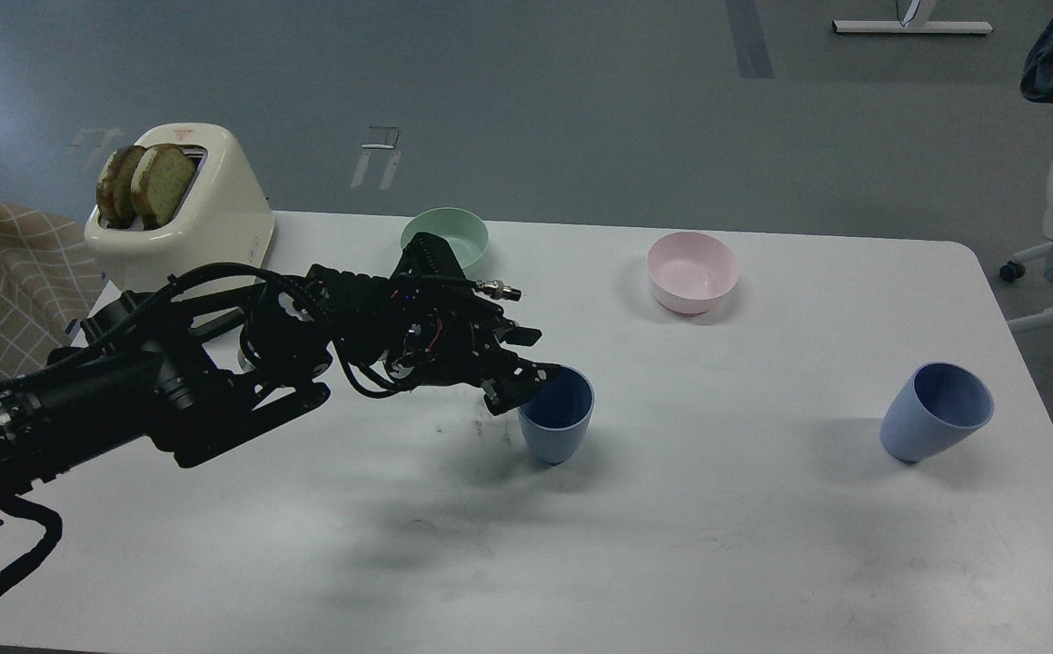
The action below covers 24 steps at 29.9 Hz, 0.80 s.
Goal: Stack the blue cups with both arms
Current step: 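Release the cup upright and withdraw the left arm to rest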
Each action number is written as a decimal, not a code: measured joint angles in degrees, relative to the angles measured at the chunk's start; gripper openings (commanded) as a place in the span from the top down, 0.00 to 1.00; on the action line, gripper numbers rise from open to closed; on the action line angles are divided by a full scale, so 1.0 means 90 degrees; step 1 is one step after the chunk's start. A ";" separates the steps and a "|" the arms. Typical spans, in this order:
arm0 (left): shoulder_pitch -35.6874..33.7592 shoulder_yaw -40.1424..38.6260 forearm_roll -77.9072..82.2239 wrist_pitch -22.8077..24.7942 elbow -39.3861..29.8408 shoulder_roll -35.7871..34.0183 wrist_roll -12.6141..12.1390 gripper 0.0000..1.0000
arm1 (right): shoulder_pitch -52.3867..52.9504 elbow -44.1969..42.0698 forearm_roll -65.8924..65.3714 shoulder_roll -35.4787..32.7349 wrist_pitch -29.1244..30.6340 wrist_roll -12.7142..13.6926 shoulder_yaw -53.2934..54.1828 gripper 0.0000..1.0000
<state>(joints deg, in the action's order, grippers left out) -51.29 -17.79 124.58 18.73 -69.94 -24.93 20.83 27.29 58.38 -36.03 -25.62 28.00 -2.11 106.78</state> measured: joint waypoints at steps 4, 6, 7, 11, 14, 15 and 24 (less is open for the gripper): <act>-0.0111 -0.0275 -0.0496 -0.0009 -0.0038 -0.0214 0.0027 0.13 | -0.0049 -0.0002 0.0000 0.0000 0.0000 0.0000 0.0000 0.00; -0.0208 -0.0351 -0.0817 -0.0012 -0.0062 -0.0397 0.0060 0.12 | -0.0089 -0.0002 0.0000 -0.0002 0.0000 0.0000 0.0000 0.00; -0.0248 -0.0382 -0.0975 -0.0017 -0.0065 -0.0485 0.0073 0.11 | -0.0116 0.0002 0.0000 -0.0003 0.0000 0.0000 0.0000 0.00; -0.0284 -0.0926 -0.2109 -0.0051 -0.0071 -0.0872 0.0121 0.04 | -0.0337 0.0267 -0.0064 -0.0140 0.0000 0.0025 -0.0087 0.00; -0.0228 -0.1580 -0.3463 -0.0073 -0.0042 -0.1107 0.0128 0.03 | -0.0602 0.0616 -0.0190 -0.0536 0.0000 0.0032 -0.0391 0.00; -0.0197 -0.1751 -0.3940 -0.0073 -0.0021 -0.1179 0.0130 0.03 | -0.0652 0.0736 -0.0237 -0.0641 0.0000 0.0033 -0.0486 0.00; 0.0546 -0.3140 -0.7755 -0.0136 0.0250 -0.1596 0.0136 0.03 | -0.1238 0.1512 -0.2175 -0.2163 0.0001 0.0000 -0.1111 0.00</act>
<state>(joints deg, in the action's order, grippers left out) -46.38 -46.05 54.79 17.51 -67.70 -39.30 22.06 16.15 71.99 -55.61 -45.09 28.01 -2.11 96.78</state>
